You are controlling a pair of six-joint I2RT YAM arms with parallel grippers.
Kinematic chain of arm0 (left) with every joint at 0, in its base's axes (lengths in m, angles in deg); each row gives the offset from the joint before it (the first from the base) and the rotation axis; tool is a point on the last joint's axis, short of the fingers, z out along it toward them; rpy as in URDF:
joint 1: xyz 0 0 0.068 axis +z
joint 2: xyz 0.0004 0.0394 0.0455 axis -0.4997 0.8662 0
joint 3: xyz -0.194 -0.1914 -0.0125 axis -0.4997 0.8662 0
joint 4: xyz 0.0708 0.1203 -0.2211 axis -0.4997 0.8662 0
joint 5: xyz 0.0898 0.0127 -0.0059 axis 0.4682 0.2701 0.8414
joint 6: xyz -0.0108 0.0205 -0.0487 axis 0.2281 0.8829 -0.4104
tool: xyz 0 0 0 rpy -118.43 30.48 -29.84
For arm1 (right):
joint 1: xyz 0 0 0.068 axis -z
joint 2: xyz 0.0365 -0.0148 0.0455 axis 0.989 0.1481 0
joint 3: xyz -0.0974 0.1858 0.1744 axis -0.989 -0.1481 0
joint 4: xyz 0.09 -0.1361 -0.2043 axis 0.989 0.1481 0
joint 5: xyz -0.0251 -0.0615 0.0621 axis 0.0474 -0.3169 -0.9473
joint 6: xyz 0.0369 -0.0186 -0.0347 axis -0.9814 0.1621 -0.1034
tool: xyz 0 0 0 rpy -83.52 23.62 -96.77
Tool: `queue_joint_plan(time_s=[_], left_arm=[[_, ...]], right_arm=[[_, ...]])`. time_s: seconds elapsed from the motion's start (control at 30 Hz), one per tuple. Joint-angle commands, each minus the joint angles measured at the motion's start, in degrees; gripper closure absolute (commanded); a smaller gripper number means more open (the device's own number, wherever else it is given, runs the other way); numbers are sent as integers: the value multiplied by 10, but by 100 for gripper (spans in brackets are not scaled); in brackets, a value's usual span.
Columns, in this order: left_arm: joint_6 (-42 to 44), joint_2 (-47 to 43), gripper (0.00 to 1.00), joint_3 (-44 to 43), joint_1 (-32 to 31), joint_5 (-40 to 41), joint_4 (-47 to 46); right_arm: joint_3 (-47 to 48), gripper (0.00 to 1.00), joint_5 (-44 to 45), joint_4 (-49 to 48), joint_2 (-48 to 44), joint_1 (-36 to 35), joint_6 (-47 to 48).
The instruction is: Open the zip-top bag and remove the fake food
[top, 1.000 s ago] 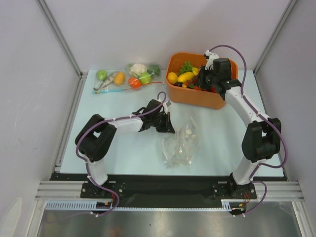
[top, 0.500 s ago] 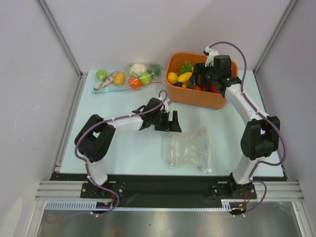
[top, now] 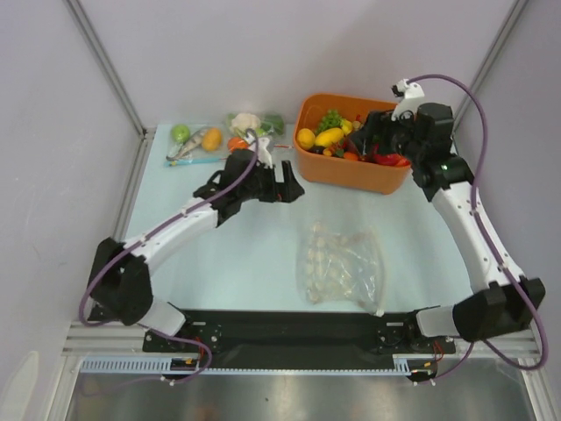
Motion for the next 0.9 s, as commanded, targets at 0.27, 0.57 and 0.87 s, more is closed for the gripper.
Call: queue_joint_plan(time_s=[0.27,0.57,0.87], left_arm=[[3,-289,0,50,93,185,82],[-4,-446,0,48,95,267,201],[-9,-440,0,-4,95,335,293]], right_arm=[[-185,16,-36,55,-183,110,-38],[-241,6,45,72,-283,117,-74],[-235,4,54,76,-295,133,-80]])
